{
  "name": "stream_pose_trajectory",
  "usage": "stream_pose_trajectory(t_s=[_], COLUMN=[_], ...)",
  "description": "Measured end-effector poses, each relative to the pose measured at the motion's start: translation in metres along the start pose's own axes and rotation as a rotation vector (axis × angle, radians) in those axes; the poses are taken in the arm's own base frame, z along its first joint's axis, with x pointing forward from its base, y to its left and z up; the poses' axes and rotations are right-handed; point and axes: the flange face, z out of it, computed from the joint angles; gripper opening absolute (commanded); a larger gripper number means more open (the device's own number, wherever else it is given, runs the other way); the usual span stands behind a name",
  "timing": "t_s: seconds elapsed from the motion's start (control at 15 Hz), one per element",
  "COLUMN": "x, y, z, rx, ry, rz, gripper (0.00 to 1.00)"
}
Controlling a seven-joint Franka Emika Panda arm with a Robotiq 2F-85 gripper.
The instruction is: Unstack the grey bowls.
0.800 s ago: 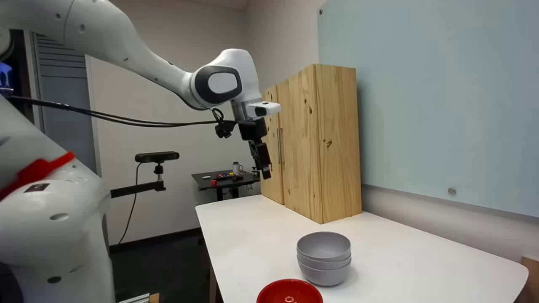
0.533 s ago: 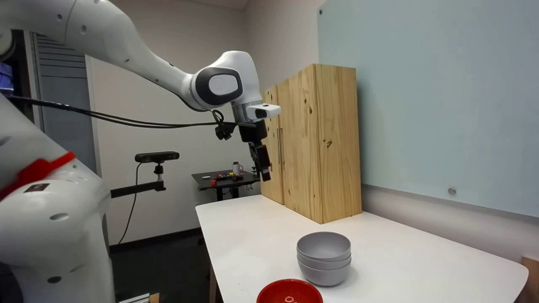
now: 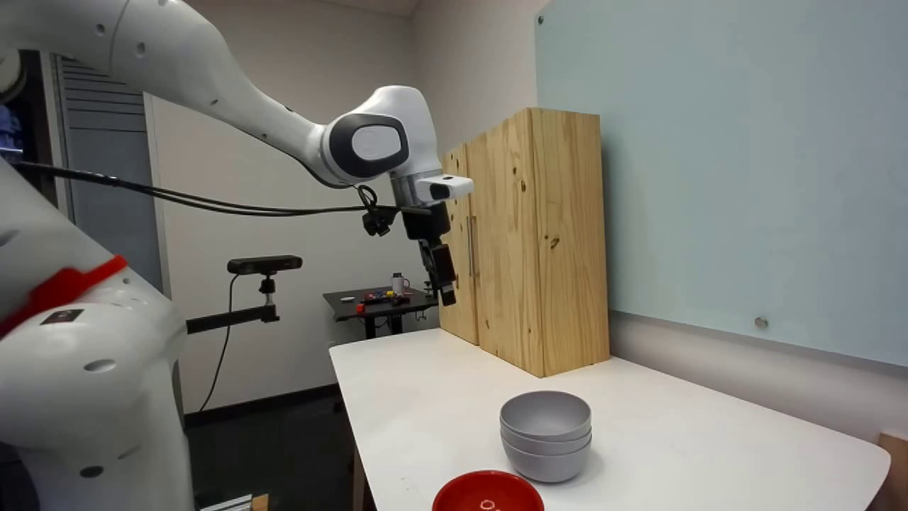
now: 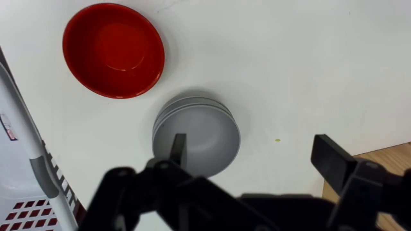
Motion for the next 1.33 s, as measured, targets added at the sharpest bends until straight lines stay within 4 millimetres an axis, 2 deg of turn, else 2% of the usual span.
stream_pose_trajectory(t_s=[0.87,1.13,1.33], x=[0.002,0.014,0.033], y=[-0.001,-0.001,0.003], z=[-0.004,-0.016,-0.022], rx=[0.003,0.015,0.030], ry=[0.010,0.061,0.100], rz=[-0.001,0.003,0.024], gripper=[1.00,1.00,1.00])
